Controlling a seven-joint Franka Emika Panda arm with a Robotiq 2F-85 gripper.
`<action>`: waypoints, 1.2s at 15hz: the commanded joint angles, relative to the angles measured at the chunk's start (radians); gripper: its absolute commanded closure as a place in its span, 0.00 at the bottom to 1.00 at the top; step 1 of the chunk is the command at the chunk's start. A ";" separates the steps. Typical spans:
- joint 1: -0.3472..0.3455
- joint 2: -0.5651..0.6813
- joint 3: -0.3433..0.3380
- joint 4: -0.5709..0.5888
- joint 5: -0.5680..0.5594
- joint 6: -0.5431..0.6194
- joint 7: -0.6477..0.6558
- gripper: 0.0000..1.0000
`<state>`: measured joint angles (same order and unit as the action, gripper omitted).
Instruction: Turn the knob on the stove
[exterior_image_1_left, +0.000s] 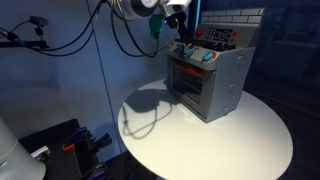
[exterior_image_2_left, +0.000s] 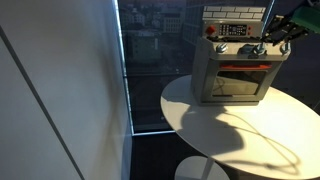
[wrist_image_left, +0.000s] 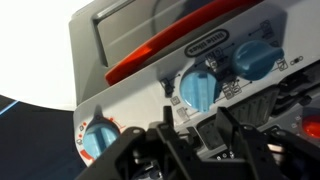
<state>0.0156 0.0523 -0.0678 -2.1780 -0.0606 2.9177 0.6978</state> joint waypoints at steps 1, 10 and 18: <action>0.003 -0.006 -0.001 -0.002 -0.014 -0.003 0.014 0.54; 0.008 0.024 -0.005 0.022 -0.048 -0.003 0.030 0.54; 0.018 0.040 -0.007 0.036 -0.073 -0.009 0.040 0.68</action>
<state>0.0264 0.0789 -0.0677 -2.1704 -0.0994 2.9177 0.7020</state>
